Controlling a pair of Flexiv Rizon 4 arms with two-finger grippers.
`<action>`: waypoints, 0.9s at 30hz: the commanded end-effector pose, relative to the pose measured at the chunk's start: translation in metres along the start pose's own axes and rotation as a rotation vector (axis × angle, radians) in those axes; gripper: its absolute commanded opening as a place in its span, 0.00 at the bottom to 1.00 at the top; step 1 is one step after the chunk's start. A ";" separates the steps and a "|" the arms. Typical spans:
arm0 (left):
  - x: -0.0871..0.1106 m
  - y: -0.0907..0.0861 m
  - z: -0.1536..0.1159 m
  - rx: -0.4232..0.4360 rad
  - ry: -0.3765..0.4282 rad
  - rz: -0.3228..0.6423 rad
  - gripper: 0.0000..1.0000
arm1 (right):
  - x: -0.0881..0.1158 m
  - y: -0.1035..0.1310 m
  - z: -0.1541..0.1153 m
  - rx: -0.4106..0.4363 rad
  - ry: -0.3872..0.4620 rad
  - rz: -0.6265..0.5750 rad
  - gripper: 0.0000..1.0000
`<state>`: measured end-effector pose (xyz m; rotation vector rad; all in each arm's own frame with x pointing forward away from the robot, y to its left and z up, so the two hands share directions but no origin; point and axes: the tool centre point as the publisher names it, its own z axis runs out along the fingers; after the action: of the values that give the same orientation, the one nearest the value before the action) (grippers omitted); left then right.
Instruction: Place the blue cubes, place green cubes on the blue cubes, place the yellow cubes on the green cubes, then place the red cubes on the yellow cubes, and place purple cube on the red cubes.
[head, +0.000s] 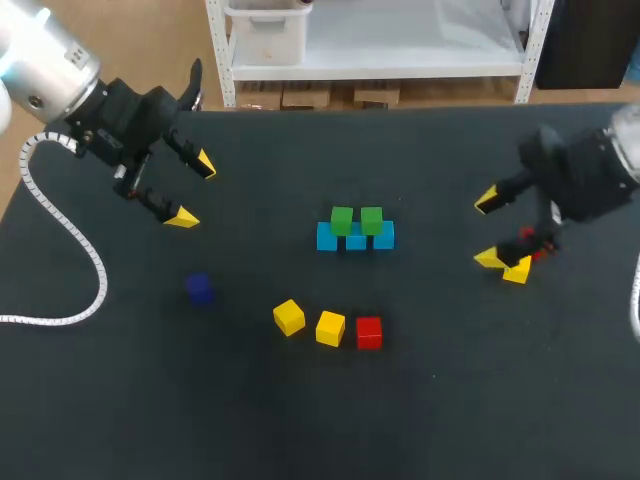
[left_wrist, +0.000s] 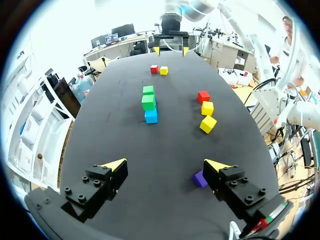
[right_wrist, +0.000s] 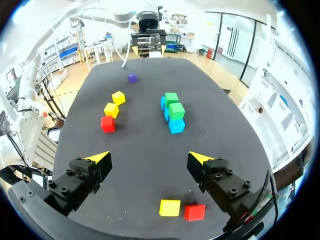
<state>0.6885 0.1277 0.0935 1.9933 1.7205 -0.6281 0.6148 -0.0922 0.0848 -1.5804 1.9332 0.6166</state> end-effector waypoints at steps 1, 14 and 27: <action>0.001 0.001 0.000 0.002 -0.003 0.004 1.00 | 0.009 0.009 -0.012 -0.035 -0.038 -0.036 1.00; 0.001 0.001 0.000 0.002 -0.003 0.004 1.00 | 0.059 0.023 -0.053 -0.091 -0.002 -0.057 1.00; 0.001 0.001 0.000 0.002 -0.003 0.004 1.00 | 0.085 0.026 -0.072 -0.048 0.013 -0.004 1.00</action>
<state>0.6885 0.1277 0.0935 1.9934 1.7205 -0.6281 0.5708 -0.1961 0.0797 -1.6266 1.9366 0.6678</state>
